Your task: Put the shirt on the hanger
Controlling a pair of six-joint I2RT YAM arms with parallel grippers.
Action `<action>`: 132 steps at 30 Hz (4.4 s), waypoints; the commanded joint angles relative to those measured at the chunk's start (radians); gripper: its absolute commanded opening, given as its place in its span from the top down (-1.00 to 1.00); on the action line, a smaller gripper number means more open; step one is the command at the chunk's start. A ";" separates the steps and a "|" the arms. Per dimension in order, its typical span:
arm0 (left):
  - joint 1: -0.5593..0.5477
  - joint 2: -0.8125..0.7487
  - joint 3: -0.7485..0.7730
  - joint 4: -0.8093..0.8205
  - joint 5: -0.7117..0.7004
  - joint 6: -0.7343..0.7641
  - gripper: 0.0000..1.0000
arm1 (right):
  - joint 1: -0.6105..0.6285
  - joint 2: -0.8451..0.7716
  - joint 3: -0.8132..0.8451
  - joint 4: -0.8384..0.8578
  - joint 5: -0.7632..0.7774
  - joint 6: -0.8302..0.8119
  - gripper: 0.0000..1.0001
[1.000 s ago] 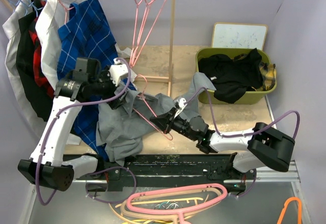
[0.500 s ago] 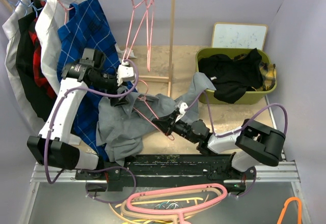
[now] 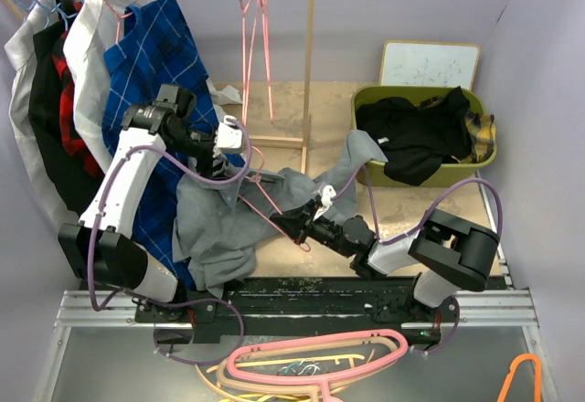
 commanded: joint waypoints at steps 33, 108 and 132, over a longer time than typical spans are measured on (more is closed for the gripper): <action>-0.050 -0.045 -0.027 0.086 0.154 -0.151 1.00 | -0.003 -0.091 -0.004 0.146 0.061 -0.014 0.67; 0.077 -0.192 0.167 0.199 0.144 -0.672 1.00 | -0.041 0.033 0.106 0.401 0.215 0.365 -0.74; 0.020 -0.090 0.463 -0.128 -0.107 -0.164 1.00 | -0.301 -0.065 -0.139 0.387 0.034 0.471 1.00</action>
